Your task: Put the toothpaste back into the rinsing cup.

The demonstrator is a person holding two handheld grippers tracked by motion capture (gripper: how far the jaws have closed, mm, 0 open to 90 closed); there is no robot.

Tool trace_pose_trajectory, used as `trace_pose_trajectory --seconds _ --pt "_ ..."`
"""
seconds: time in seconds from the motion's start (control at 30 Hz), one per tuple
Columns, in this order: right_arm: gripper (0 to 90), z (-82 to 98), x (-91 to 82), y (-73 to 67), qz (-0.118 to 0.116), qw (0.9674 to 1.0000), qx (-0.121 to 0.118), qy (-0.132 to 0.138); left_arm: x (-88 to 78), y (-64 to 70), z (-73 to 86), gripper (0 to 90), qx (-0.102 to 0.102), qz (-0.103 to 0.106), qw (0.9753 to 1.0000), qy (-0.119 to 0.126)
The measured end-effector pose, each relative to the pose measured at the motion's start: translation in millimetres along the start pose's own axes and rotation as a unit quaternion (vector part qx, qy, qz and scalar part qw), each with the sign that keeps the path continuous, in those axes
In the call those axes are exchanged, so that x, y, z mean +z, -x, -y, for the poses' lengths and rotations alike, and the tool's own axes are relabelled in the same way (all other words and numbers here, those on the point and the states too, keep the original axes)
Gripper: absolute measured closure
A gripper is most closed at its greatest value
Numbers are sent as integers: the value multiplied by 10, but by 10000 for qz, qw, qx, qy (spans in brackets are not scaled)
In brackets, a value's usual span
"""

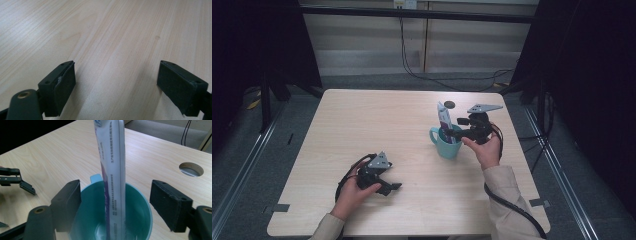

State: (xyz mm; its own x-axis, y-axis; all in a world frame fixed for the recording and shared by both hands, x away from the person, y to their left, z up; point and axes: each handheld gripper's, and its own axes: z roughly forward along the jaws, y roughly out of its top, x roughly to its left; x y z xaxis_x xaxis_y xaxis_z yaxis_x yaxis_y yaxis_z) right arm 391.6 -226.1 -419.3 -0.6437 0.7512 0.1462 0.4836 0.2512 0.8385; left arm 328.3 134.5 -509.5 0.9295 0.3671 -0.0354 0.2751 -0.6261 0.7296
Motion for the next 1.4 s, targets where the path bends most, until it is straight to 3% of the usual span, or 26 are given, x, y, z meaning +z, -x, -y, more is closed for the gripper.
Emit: trace_pose_trajectory --seconds 0.4,0.93,1.2,1.4 --pt "176 2 -195 -21 6 10000 -35 7 0 0 0 150 -2 0 10000 0" --pt "166 74 -356 -98 -47 9999 -161 6 1 0 0 150 2 -1 10000 4" --pt "162 195 -452 -114 67 9993 -341 -117 0 0 0 150 0 -14 10000 4" --pt "160 315 -546 -74 4 9997 -245 -47 -1 -1 0 150 1 -13 10000 3"
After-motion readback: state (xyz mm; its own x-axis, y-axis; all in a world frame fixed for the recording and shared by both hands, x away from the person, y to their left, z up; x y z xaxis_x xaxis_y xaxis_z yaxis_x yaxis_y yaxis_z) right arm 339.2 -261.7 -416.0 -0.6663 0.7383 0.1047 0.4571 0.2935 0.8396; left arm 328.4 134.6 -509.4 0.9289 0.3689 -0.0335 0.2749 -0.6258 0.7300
